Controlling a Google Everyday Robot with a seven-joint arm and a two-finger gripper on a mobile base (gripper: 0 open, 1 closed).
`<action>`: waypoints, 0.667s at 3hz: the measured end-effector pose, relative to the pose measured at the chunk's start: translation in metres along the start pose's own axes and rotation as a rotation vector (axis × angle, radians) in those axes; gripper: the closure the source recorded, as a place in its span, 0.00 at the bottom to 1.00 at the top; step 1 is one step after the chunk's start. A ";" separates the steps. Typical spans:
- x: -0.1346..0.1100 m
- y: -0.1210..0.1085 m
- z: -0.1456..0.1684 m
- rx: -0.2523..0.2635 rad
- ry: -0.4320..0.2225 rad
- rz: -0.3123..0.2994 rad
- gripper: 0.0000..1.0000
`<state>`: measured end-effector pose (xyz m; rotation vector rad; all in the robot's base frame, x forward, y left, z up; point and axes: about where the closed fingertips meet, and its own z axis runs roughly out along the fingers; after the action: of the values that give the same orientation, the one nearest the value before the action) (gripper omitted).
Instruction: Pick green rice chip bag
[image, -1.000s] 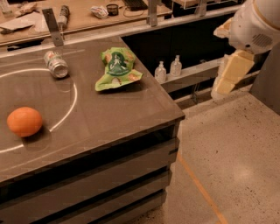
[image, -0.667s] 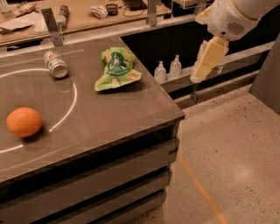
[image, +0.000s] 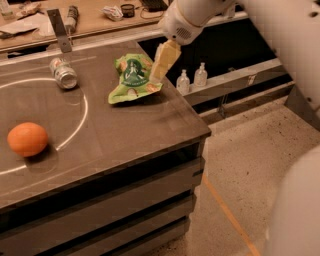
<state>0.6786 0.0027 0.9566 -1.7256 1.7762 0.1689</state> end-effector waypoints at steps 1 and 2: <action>-0.012 -0.001 0.047 -0.077 -0.040 0.037 0.00; -0.016 0.011 0.087 -0.149 -0.022 0.090 0.00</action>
Offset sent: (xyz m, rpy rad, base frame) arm 0.0180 0.0812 -0.0897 0.0378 0.2519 0.0025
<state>0.6972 0.0623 0.8935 -1.7392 1.8672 0.3653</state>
